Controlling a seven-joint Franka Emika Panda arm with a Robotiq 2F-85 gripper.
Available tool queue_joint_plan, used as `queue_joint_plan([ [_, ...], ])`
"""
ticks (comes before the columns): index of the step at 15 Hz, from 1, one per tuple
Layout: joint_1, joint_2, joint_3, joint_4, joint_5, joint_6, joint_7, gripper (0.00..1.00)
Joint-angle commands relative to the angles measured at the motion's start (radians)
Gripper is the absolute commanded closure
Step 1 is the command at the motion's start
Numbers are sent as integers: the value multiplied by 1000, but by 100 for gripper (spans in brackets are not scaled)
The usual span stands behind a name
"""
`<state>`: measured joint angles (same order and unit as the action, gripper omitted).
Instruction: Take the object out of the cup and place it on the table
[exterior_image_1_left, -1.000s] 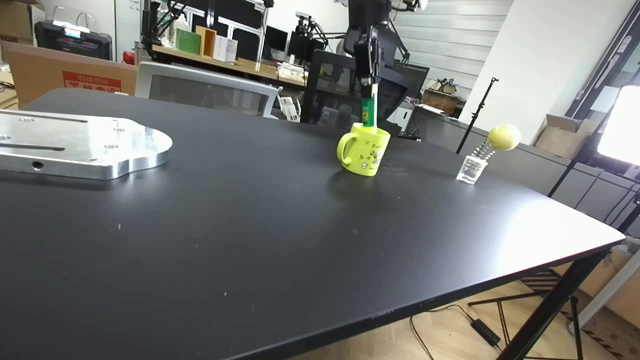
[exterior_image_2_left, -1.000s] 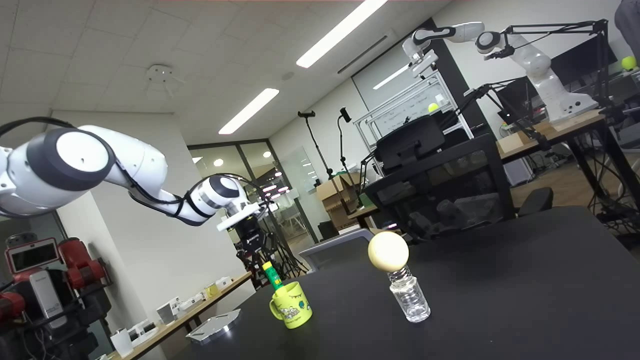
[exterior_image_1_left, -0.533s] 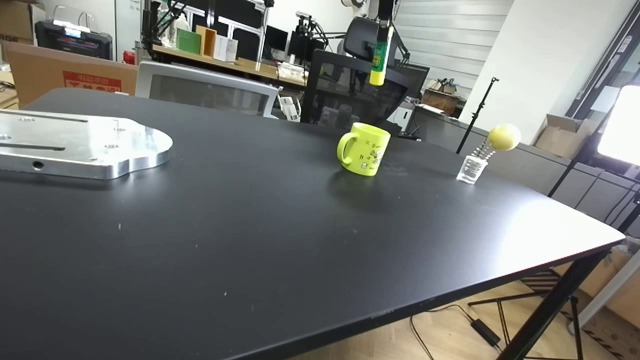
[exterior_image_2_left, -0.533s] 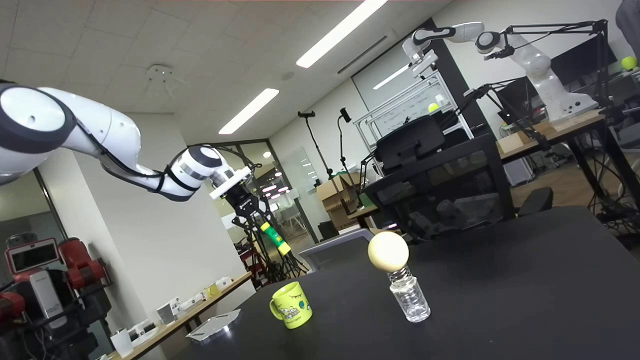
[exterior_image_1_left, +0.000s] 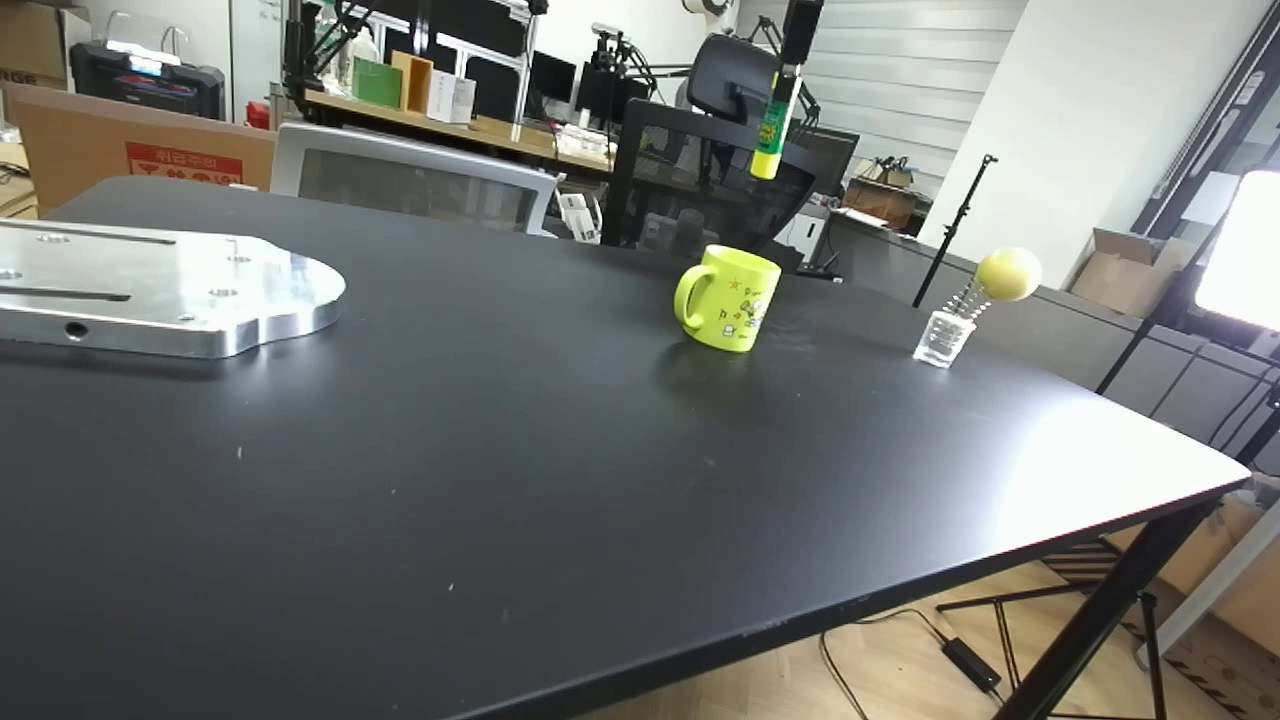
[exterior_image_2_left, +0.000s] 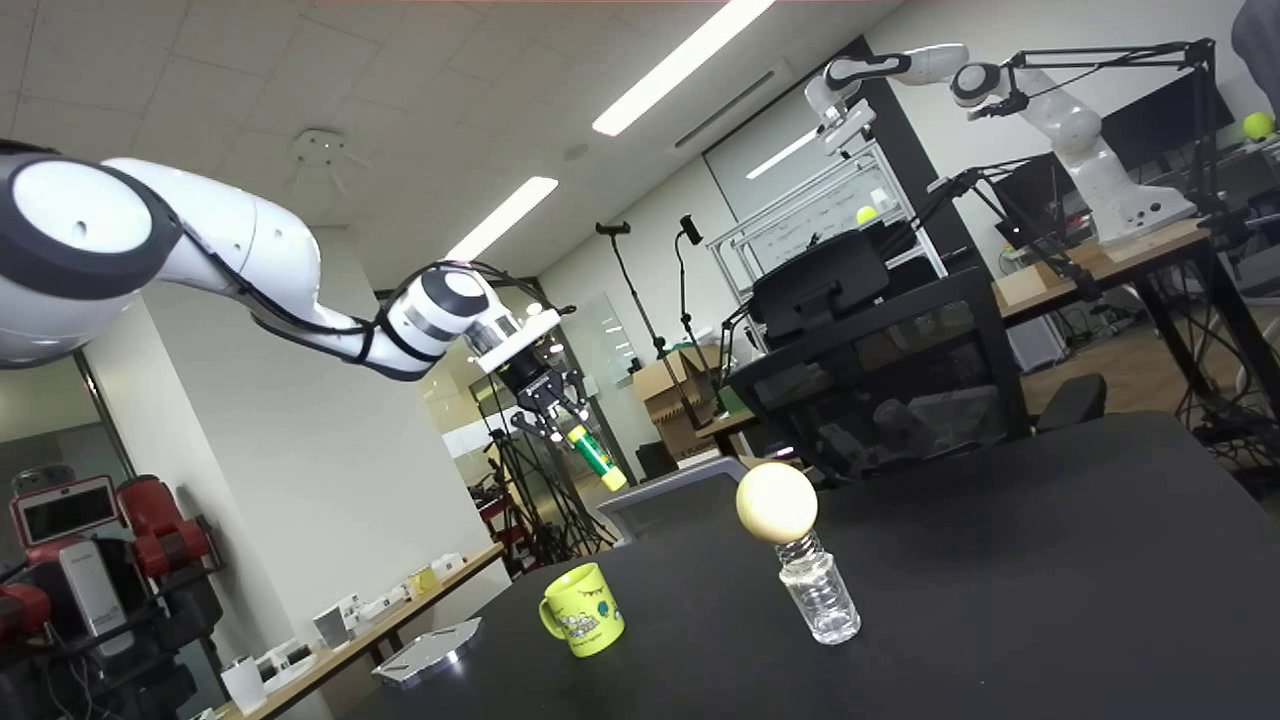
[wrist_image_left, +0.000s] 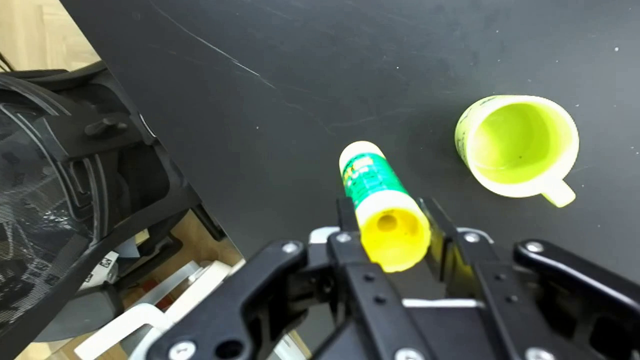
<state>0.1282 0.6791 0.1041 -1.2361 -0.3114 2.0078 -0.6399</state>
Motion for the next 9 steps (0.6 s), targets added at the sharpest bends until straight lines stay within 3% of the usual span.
queue_joint_plan([
  [1,-51,108,33,128,84,-26,-121,91],
  [9,-56,268,8,226,111,-20,-169,91],
])
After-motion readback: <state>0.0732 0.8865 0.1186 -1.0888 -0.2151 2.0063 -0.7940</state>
